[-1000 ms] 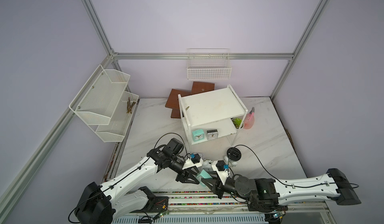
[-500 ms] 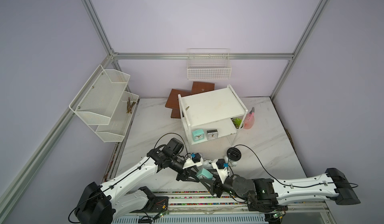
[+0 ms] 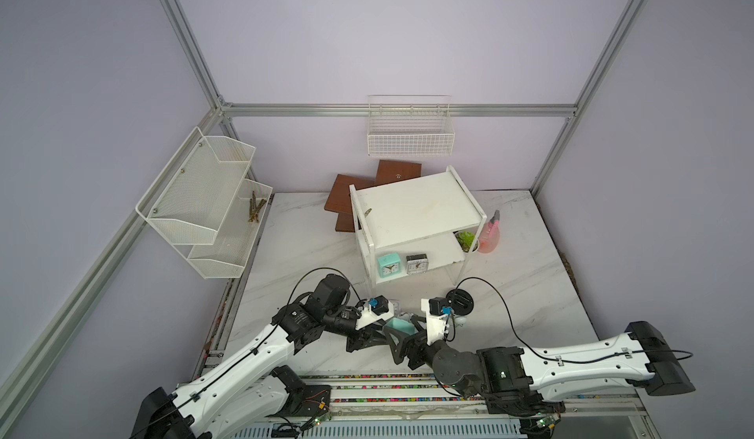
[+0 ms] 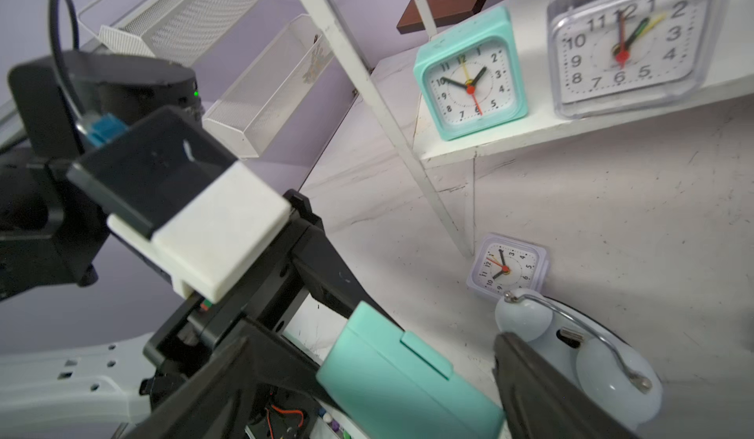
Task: Place the alarm clocks on the shelf by style
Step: Pick up the alarm from the center of the board.
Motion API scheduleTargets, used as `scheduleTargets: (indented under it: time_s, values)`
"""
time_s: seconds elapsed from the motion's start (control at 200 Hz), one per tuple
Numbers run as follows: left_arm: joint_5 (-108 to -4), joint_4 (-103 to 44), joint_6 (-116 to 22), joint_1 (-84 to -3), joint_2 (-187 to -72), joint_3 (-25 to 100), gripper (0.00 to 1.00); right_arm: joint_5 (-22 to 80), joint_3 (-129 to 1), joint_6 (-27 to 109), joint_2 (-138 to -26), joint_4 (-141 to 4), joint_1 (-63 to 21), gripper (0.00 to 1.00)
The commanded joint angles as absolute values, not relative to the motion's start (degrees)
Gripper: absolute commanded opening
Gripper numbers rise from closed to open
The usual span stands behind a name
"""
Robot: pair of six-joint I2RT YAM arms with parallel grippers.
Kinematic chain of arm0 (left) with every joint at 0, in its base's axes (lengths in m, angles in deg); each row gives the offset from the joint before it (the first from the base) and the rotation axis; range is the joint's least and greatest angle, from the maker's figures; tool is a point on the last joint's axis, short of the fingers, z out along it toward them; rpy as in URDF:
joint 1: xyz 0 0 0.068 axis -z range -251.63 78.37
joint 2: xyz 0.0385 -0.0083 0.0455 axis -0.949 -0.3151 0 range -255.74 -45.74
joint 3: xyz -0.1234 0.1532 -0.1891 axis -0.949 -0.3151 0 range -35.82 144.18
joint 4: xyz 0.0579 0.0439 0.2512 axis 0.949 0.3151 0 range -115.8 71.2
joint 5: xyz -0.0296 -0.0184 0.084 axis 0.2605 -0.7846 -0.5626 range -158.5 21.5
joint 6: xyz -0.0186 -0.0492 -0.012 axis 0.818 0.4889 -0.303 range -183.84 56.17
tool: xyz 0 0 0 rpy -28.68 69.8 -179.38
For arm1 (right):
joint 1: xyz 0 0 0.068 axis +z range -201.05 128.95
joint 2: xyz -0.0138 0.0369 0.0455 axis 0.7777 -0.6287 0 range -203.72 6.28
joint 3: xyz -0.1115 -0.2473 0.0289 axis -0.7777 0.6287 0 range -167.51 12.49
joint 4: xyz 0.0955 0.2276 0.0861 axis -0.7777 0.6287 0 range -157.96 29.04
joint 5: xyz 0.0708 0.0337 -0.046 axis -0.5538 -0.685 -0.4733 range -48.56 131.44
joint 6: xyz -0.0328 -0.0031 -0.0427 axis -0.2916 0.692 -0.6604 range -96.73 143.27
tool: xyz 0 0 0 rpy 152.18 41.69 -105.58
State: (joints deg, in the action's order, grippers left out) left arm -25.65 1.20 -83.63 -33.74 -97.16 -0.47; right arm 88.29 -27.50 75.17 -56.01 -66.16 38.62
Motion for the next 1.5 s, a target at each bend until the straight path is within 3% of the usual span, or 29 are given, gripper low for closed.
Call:
scheduleTargets:
  time_s: [0.0,0.17,0.37,0.67,1.18,1.495]
  values:
    - [-30.16,-4.09,-79.26,-34.27,-94.94,-1.58,0.15,95.36,-27.98,82.74,-54.84,-64.07,39.23,0.95]
    - [-33.58,-6.67,-76.32,-34.28,-94.35,-2.09,0.15,98.63,-27.76,89.43,-56.31,-66.21,40.25,0.97]
    - [-35.63,-7.34,-73.99,-34.32,-95.32,-1.03,0.14,110.9,-29.0,92.06,-61.32,-70.27,43.65,0.97]
    - [-34.52,-6.31,-73.33,-34.3,-95.4,-0.36,0.14,119.65,-28.75,92.47,-69.0,-77.61,45.11,0.91]
    - [-31.59,-4.89,-74.12,-34.28,-95.41,-0.14,0.15,113.89,-29.97,94.33,-77.23,-81.21,41.47,0.9]
    - [-31.24,-4.44,-74.56,-34.28,-95.1,-0.14,0.15,113.33,-30.4,95.87,-80.15,-81.23,39.89,0.82]
